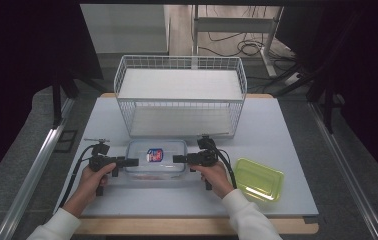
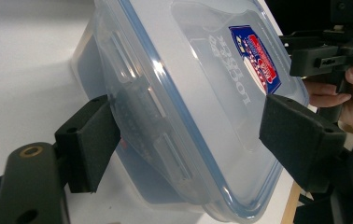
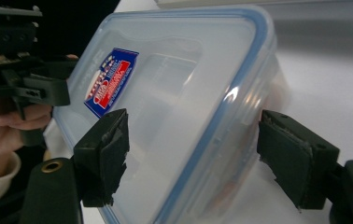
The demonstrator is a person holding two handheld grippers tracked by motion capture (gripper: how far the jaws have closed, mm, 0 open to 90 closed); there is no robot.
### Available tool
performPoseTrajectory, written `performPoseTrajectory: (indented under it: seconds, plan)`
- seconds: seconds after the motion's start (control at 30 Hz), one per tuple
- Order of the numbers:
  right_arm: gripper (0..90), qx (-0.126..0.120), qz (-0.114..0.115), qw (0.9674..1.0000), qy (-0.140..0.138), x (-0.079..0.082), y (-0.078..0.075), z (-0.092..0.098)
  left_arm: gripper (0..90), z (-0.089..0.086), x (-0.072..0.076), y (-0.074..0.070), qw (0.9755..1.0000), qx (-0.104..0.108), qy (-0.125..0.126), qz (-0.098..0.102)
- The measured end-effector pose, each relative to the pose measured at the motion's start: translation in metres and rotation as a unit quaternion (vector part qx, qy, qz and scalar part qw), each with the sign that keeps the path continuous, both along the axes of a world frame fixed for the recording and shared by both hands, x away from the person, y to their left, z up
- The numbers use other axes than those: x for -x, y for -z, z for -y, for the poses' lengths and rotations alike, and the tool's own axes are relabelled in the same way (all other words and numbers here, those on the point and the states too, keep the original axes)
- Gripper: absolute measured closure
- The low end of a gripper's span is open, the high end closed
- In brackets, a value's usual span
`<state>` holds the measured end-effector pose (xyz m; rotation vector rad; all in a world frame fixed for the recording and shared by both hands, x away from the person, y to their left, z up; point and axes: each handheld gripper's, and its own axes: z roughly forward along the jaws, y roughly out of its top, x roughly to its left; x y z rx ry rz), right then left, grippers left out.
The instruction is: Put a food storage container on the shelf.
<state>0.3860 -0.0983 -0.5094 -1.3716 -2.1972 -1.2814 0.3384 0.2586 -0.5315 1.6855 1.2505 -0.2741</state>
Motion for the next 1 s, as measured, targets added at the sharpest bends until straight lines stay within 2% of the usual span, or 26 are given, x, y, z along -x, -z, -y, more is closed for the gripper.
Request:
performPoseTrajectory:
  seconds: [0.2, 0.33, 0.43, 0.67, 1.0]
  plan:
    - [24.5, -0.011, -0.015, 0.9998, 0.001, -0.003, 0.003, 0.000, 20.7, 0.000, 0.000, 0.000, 1.0000, 0.000, -0.001, 0.001]
    - [32.4, -0.004, -0.003, 1.0000, -0.002, -0.001, -0.002, 0.004, 20.6, 0.001, 0.001, -0.001, 1.0000, -0.004, 0.000, 0.004]
    - [36.4, -0.018, -0.014, 0.9997, -0.002, -0.002, -0.001, 0.008, 20.6, 0.002, 0.002, -0.002, 0.9999, -0.009, 0.000, 0.009]
    - [42.3, -0.031, -0.008, 0.9995, 0.000, 0.002, -0.003, 0.013, 23.1, 0.004, 0.011, -0.006, 0.9994, -0.017, -0.013, 0.028]
    - [49.9, -0.036, 0.017, 0.9992, -0.002, 0.017, -0.010, 0.018, 30.9, 0.004, 0.026, -0.013, 0.9977, -0.027, -0.026, 0.056]
